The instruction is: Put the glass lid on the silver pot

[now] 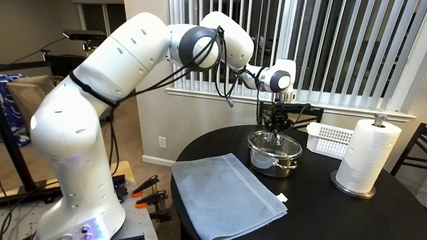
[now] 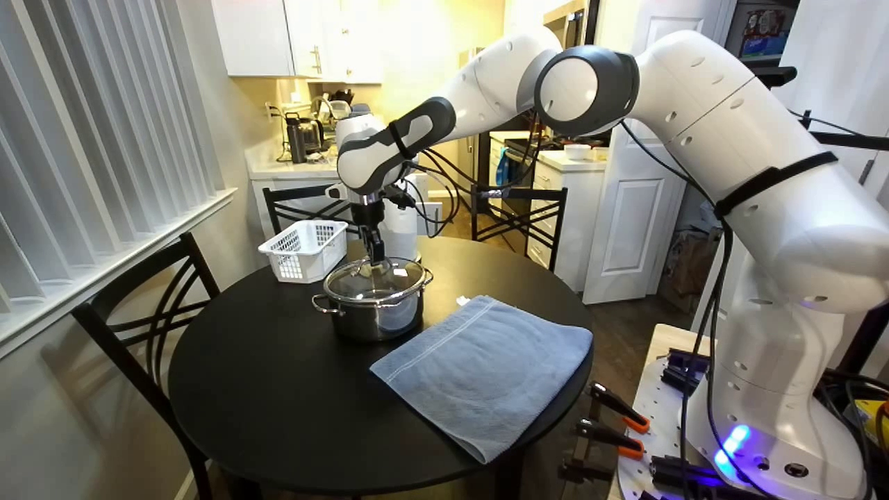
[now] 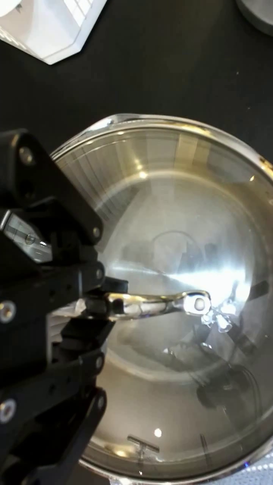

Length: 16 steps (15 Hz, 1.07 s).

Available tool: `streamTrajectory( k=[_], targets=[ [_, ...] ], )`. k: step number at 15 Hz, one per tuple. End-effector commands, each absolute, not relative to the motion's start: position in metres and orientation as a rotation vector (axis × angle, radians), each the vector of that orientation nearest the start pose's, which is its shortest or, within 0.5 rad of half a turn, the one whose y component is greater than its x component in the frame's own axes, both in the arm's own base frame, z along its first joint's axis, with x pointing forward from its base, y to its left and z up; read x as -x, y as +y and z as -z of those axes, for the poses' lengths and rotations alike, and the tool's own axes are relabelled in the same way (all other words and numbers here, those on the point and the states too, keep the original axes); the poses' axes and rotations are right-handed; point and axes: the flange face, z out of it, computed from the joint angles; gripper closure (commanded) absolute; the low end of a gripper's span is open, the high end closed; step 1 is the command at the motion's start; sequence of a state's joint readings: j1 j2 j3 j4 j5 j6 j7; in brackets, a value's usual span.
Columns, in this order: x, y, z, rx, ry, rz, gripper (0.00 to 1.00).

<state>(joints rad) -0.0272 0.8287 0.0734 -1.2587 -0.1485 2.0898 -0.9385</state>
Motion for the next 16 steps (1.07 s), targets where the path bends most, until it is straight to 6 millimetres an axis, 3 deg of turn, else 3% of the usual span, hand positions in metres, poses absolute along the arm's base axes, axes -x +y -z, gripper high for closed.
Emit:
streamTrajectory(
  k=[1,6,10,16],
  targets=[
    [-0.755,0.014,-0.28,2.799,-1.594,0.05,0.98],
    [-0.761,0.012,-0.28,2.853,-1.614,0.126,0.98],
    [-0.759,0.009,-0.269,2.851,-1.606,0.065,0.98],
    [-0.753,0.009,-0.269,2.809,-1.594,0.0,0.98]
  ],
)
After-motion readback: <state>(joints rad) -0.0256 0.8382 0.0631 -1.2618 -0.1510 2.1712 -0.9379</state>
